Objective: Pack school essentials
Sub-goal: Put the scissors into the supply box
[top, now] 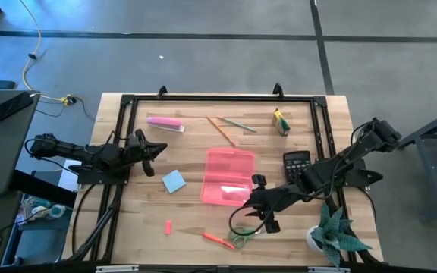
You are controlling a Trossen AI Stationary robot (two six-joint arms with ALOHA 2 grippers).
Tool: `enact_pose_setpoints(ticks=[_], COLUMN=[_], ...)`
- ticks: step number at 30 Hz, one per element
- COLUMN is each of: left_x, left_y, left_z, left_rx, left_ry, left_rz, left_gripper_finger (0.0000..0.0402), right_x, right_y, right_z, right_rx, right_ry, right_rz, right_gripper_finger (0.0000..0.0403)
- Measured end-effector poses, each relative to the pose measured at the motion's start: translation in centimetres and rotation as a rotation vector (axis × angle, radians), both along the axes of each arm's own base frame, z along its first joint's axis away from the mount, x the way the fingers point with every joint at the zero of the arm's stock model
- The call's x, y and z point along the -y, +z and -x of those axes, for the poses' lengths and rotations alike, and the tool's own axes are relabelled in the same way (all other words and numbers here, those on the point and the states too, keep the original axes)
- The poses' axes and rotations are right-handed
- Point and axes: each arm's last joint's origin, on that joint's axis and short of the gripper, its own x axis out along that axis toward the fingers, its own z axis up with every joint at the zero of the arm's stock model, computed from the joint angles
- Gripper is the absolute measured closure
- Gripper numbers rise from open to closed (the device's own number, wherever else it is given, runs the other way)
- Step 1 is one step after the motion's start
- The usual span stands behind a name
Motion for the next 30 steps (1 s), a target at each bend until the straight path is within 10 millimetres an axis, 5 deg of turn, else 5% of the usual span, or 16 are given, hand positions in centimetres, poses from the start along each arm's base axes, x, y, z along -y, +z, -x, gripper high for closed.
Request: enact_pose_setpoints(ticks=[6,17,30], left_x=[0.0,0.0,0.0], left_y=[-0.1,-0.2,-0.2], left_z=[0.0,0.0,0.0], left_rx=[-0.007,-0.026,-0.025], left_ry=[0.0,0.0,-0.001], left_rz=[-0.003,-0.005,-0.003], left_gripper_finger=[0.0397,0.0397,0.0397], right_x=[-1.5,-5.1,-8.1], right_y=[0.7,-4.4,-8.5], right_z=[-1.3,-3.4,-4.7], right_rx=[-0.085,-0.312,-0.313], right_ry=[0.055,0.134,0.198], right_rz=[0.095,0.217,0.192], right_gripper_finger=[0.0272,0.0272,0.0272])
